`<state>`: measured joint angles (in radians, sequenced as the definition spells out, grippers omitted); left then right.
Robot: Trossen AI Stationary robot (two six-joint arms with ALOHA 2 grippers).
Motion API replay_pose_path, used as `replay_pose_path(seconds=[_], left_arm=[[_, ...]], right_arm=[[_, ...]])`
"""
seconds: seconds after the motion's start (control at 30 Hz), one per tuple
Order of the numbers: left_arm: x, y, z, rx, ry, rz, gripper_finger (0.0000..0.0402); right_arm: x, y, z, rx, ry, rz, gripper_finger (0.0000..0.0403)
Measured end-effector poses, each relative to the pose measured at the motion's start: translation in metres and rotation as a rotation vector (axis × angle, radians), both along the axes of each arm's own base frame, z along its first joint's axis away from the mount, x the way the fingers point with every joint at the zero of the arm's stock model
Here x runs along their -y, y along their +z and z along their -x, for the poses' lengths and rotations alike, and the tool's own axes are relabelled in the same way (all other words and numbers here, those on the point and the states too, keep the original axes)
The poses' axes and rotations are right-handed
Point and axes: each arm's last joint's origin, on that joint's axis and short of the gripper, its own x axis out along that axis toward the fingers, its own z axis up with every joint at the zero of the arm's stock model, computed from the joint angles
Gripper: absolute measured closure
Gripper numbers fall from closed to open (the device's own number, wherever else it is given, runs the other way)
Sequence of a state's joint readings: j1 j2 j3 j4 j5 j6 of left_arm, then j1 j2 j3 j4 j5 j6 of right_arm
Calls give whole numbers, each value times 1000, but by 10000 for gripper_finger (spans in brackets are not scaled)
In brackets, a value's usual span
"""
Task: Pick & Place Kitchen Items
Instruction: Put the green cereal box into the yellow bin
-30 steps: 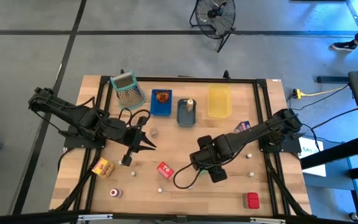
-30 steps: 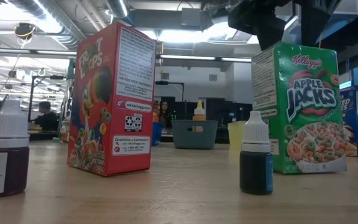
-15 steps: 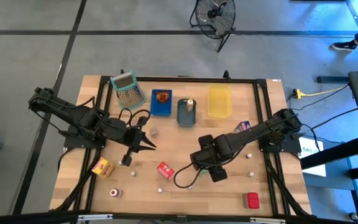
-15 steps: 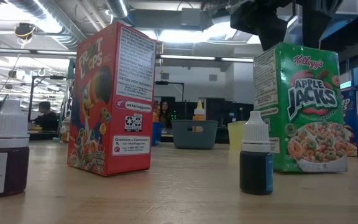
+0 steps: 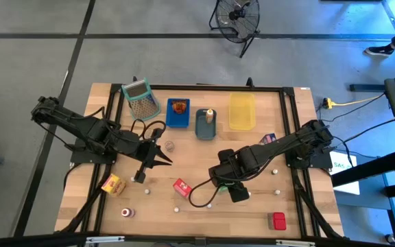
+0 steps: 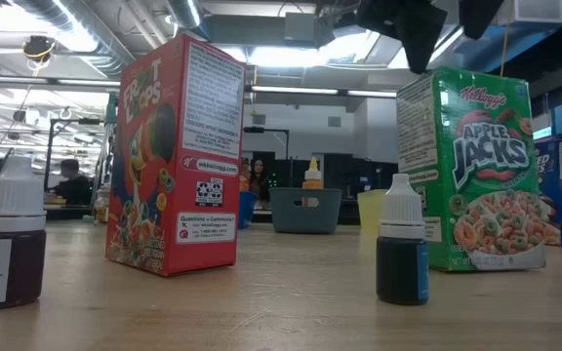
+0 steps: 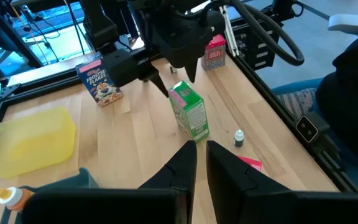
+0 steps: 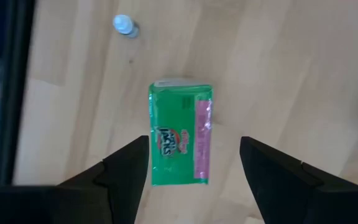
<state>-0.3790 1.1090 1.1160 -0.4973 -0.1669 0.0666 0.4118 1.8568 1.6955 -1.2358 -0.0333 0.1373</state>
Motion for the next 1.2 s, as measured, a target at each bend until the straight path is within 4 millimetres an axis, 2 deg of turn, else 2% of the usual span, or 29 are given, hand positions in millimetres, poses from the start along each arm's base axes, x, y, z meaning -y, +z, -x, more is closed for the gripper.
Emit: replay_pose_path(seconds=[0.27,0.9,1.2], left_arm=[[0,0,0,0,0,0,370],[0,0,0,0,0,0,370],[0,0,0,0,1,0,370]], right_arm=[[-1,0,0,4,-5,-8,151],[-2,-30,1,-20,-4,-24,151],[-3,-33,-1,-6,9,-27,151]])
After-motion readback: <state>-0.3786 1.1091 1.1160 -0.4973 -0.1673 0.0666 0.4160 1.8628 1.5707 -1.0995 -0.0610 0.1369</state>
